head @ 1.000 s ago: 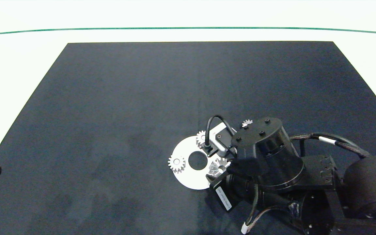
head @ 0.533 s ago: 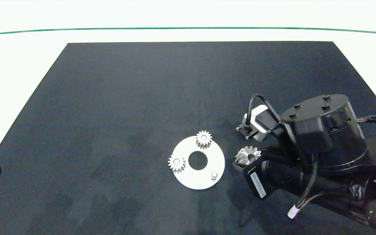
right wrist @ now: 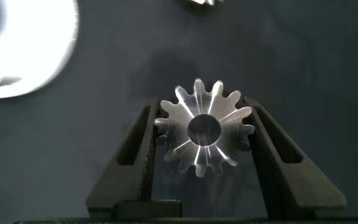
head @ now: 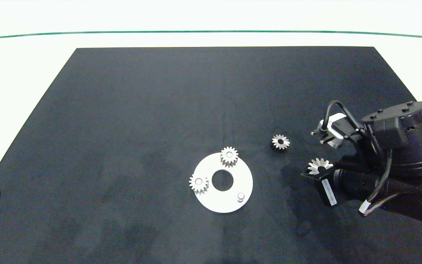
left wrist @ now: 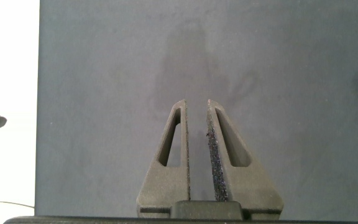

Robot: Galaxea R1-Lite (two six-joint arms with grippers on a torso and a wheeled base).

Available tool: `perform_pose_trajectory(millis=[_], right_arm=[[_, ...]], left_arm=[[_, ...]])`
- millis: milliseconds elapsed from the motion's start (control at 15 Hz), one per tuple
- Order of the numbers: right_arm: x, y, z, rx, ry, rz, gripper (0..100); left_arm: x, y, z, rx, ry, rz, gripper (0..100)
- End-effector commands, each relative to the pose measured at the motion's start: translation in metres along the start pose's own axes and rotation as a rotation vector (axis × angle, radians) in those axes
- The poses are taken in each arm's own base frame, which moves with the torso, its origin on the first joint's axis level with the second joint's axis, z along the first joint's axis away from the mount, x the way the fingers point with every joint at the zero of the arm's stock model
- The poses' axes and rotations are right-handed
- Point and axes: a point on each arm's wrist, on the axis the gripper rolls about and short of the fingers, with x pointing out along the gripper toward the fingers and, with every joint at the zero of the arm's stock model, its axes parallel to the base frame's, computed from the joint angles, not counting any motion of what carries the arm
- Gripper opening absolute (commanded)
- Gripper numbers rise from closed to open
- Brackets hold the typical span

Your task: Remove an incorrectly installed larger gear and replace it with the correct smaller gear

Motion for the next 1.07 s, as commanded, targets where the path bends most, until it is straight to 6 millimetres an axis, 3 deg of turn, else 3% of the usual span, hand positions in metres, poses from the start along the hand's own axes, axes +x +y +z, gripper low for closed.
perform_pose_trajectory(millis=[67,467,1067], right_arm=[[0.009,-0.015,-0.012,0.043,0.029,-0.040,19],[0.025,-0.020,-0.026,0.094,0.028,-0.060,19],[0.027,-0.019,-0.029,0.107,0.041,-0.051,19]], left_arm=[[0.000,0.000,0.000,0.002,0.000,0.000,16],[0.000,0.000,0.000,0.002,0.001,0.000,16],[0.000,0.000,-0.001,0.003,0.004,-0.001,16]])
